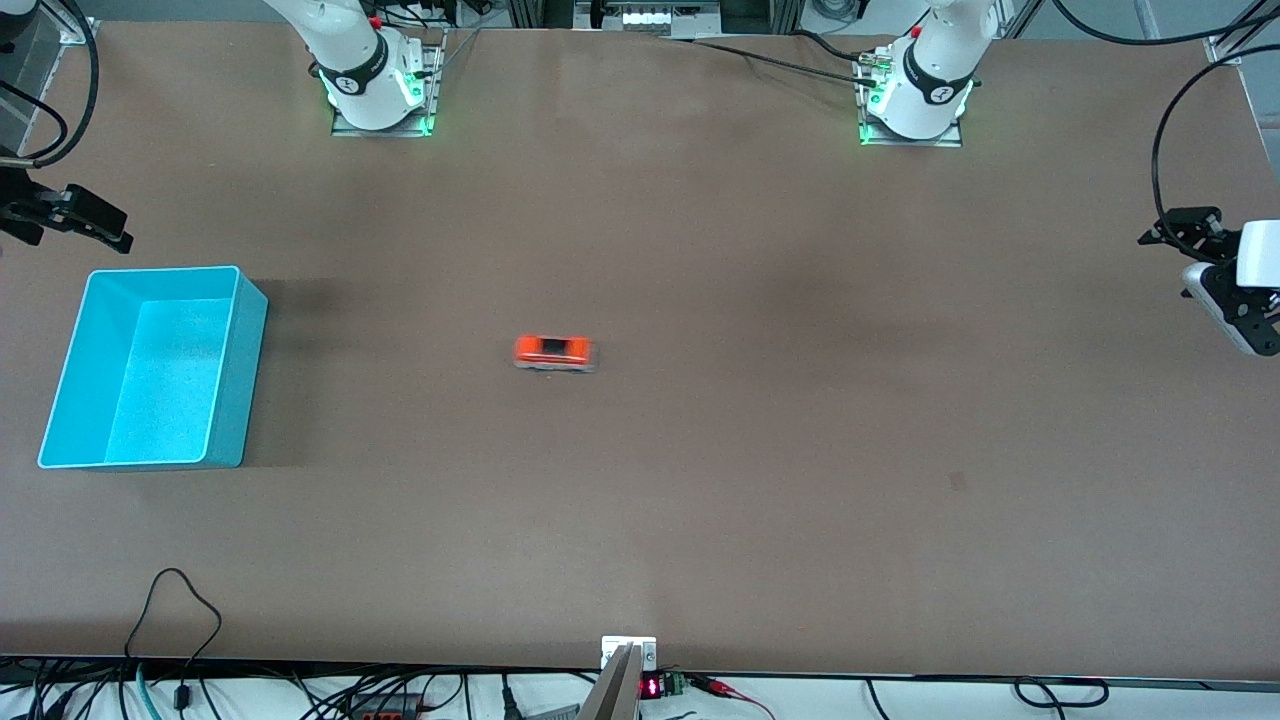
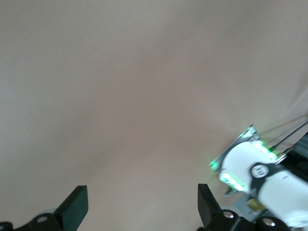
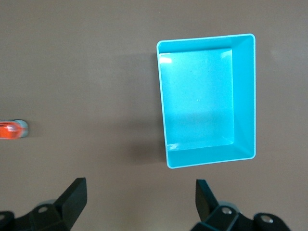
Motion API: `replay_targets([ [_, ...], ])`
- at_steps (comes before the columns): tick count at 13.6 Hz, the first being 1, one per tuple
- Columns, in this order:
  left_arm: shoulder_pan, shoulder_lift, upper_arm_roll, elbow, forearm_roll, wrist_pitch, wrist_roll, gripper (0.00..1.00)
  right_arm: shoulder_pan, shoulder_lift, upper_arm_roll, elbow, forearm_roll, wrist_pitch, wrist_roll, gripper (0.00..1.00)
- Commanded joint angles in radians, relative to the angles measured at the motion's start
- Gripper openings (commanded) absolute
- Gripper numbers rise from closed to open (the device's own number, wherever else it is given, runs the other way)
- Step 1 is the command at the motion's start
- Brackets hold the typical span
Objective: Wind up bus and store in blue box
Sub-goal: 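Raise the left gripper while the right gripper reaches toward the car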
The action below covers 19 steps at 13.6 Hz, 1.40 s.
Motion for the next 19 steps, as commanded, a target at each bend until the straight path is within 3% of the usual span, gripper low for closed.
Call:
replay_targets([
  [1,0.005,-0.044,-0.079,0.022,0.005,-0.066,-0.227,1.00,-0.008,0.006,0.001,0.011,0.012,0.001,-0.016,1.00],
  [4,0.005,-0.047,-0.120,0.076,0.001,-0.087,-0.403,1.00,-0.008,0.006,0.001,0.011,0.000,0.001,-0.017,1.00],
  [10,0.005,-0.038,-0.126,0.105,-0.020,-0.068,-0.458,1.00,-0.011,0.012,0.001,0.010,-0.002,-0.013,-0.016,1.00],
  [17,-0.043,-0.028,-0.140,0.163,-0.019,0.073,-0.576,1.00,0.004,0.103,0.008,0.005,0.012,-0.019,-0.100,1.00],
  [19,-0.049,-0.031,-0.142,0.166,-0.023,0.073,-0.744,1.00,0.001,0.146,0.008,-0.005,0.024,0.014,-0.172,1.00],
])
